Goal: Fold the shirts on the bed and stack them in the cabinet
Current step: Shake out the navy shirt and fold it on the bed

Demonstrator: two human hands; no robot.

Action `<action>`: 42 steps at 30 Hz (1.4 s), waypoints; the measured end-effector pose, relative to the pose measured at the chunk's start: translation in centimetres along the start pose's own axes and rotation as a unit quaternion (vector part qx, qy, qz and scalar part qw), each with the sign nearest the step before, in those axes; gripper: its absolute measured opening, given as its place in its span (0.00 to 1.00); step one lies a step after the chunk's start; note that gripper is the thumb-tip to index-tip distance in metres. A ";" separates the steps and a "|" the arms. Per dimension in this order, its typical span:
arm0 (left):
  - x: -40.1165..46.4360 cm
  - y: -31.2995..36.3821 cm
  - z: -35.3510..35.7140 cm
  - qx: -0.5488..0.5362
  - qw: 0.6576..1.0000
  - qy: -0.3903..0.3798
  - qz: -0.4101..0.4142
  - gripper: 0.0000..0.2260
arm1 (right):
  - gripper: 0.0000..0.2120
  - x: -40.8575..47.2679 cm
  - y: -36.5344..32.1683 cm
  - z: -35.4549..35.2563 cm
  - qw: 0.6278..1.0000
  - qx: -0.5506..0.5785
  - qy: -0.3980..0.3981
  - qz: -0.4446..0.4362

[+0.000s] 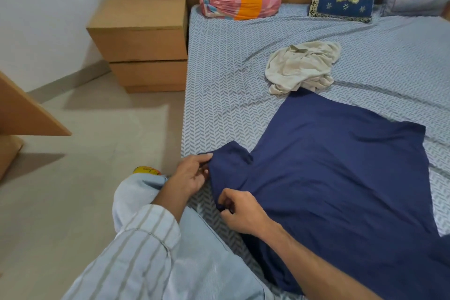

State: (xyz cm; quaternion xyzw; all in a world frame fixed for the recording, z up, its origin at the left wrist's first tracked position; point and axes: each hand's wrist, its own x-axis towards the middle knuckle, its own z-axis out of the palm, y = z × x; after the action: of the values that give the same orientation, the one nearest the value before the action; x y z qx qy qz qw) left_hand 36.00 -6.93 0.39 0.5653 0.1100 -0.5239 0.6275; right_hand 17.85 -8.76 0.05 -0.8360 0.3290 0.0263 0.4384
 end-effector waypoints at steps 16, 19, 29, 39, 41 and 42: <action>-8.2 -6.0 8.6 0.359 0.840 -0.138 0.383 0.13 | 0.30 -2.8 5.4 -10.3 0.773 0.582 0.078 0.240; -10.5 -10.5 10.6 0.437 0.757 -0.269 0.405 0.14 | 0.30 -5.4 8.6 -12.6 0.761 0.603 0.042 0.235; -10.4 -14.2 6.8 0.836 0.446 -0.054 0.314 0.40 | 0.08 -7.2 11.7 -10.9 0.771 0.517 0.193 0.318; -10.6 -14.3 5.7 0.878 0.420 0.012 0.228 0.34 | 0.09 -7.5 10.8 -11.3 0.820 0.435 0.221 0.299; -10.8 -14.6 5.7 0.885 0.388 -0.009 0.257 0.34 | 0.07 -8.3 11.2 -12.1 0.817 0.444 0.229 0.289; -10.9 -14.7 5.7 0.888 0.371 -0.024 0.272 0.34 | 0.07 -8.8 11.7 -12.3 0.819 0.442 0.231 0.284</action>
State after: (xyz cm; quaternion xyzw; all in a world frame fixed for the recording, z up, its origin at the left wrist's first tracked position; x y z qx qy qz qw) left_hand 17.25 -3.05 1.52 0.7841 -0.5930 -0.1349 -0.1237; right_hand 1.26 -18.07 2.17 -0.4029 0.6201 -0.1926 0.6451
